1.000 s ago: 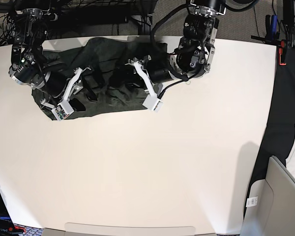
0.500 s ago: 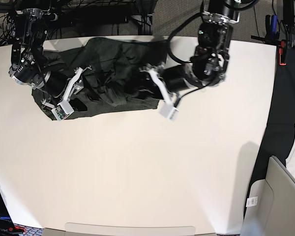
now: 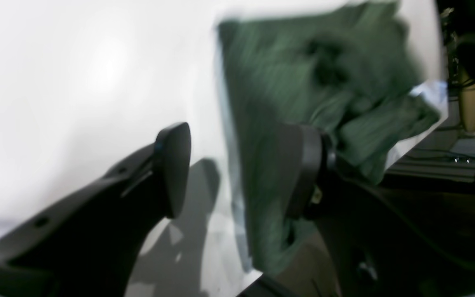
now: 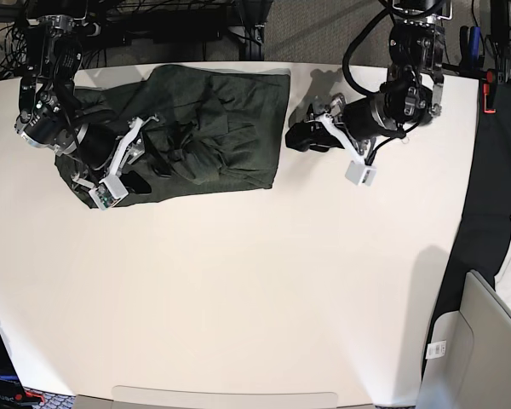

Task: Fold the T-shirt properly
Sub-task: 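Fold the left gripper's end of the strip toward the right gripper, then pull the folded shirt toward the arms with both grippers and flatten it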

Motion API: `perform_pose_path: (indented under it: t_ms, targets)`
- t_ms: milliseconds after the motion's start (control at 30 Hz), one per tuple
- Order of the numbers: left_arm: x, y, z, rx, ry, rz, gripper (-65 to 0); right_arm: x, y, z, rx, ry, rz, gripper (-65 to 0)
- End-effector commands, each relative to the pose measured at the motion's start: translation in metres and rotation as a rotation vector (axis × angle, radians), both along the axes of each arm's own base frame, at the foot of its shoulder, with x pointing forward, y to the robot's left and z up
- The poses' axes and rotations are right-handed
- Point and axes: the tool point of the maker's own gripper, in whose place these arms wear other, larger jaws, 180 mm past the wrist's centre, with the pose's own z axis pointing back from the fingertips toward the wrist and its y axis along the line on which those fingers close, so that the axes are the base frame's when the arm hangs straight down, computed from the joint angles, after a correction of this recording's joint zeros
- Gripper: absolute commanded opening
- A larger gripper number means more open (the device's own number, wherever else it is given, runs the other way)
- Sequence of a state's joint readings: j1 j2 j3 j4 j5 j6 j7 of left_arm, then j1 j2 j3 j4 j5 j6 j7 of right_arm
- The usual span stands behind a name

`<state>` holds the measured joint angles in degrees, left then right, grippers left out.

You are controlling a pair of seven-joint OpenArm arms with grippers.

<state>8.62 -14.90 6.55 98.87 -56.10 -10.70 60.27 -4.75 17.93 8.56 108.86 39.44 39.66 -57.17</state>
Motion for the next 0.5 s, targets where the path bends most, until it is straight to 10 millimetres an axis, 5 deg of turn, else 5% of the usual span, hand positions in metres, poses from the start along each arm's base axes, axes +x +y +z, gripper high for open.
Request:
perform_pose_path:
  t_ms: [0, 133, 467]
  targets:
    - [0.010, 0.000, 0.008, -0.023, -0.028, 0.011, -32.3, 0.007, 0.000, 0.016, 0.017, -0.058, 0.008, -40.3]
    - [0.002, 0.003, -0.009, -0.025, 0.023, 0.028, -32.3, 0.008, -0.007, 0.017, 0.015, -0.060, -0.015, -40.3]
    - [-0.002, -0.023, -0.015, -0.101, 0.067, 0.040, -32.3, 0.008, -0.008, 0.018, 0.017, -0.062, -0.021, -40.3]
